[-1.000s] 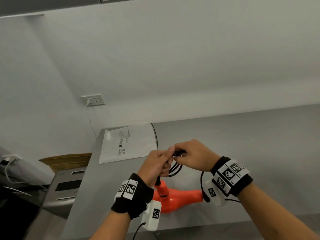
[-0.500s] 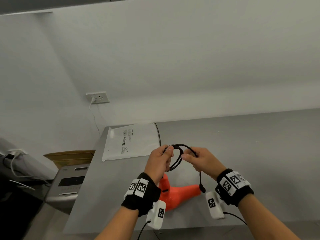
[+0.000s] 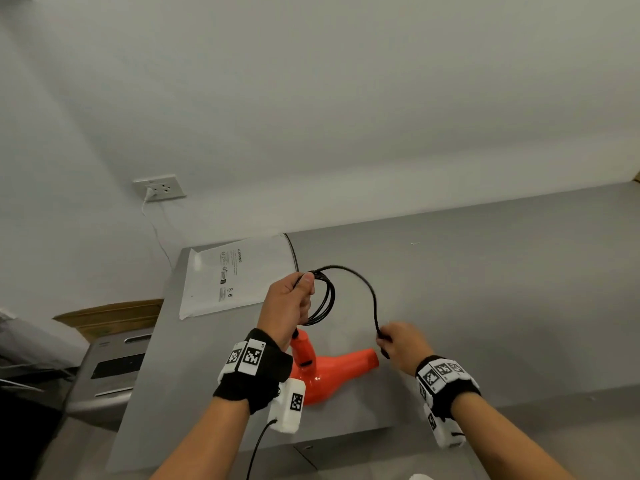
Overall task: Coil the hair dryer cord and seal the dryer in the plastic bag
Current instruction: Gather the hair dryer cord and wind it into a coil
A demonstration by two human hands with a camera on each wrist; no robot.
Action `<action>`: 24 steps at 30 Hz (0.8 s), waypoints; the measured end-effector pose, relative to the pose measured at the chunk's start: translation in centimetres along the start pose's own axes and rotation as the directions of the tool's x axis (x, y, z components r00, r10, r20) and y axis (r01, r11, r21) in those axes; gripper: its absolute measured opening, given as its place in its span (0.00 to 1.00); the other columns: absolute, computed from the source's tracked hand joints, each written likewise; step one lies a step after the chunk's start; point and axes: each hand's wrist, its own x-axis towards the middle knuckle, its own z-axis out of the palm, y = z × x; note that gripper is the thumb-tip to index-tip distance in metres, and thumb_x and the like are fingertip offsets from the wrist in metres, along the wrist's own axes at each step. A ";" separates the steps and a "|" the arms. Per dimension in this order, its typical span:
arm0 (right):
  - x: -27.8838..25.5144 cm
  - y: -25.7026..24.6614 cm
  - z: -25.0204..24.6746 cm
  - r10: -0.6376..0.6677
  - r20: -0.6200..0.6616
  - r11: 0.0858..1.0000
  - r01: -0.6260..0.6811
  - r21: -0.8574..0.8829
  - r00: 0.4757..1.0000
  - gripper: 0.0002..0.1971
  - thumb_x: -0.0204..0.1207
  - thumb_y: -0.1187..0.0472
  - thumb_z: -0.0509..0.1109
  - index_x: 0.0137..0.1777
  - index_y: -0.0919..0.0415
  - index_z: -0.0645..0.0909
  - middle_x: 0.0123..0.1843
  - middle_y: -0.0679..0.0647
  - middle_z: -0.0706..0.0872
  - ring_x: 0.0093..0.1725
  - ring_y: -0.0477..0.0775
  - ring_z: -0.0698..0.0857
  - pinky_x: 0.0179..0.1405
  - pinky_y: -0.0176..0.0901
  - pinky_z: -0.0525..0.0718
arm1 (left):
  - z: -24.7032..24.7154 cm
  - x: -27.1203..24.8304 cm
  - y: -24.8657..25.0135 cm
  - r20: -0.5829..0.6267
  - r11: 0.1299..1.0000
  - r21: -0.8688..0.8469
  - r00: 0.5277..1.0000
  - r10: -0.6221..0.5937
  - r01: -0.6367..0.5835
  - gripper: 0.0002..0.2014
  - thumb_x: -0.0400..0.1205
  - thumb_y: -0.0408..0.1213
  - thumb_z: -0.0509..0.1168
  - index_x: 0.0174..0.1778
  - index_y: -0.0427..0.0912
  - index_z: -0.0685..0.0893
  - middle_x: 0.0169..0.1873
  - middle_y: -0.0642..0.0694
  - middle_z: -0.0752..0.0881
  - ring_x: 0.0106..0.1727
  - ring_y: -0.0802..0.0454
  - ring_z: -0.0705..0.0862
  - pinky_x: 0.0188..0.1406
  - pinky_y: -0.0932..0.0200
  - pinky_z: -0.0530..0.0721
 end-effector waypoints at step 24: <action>0.5 -12.0 -3.4 -0.250 -0.359 0.688 0.426 0.587 0.899 0.11 0.79 0.69 0.70 0.57 0.56 0.82 0.43 0.43 0.88 0.39 0.40 0.86 0.42 0.32 0.83 | 0.8 -0.3 0.7 0.136 0.997 -0.044 0.989 -0.053 0.060 0.19 0.90 0.38 0.59 0.31 0.41 0.75 0.20 0.50 0.62 0.18 0.57 0.57 0.17 0.66 0.55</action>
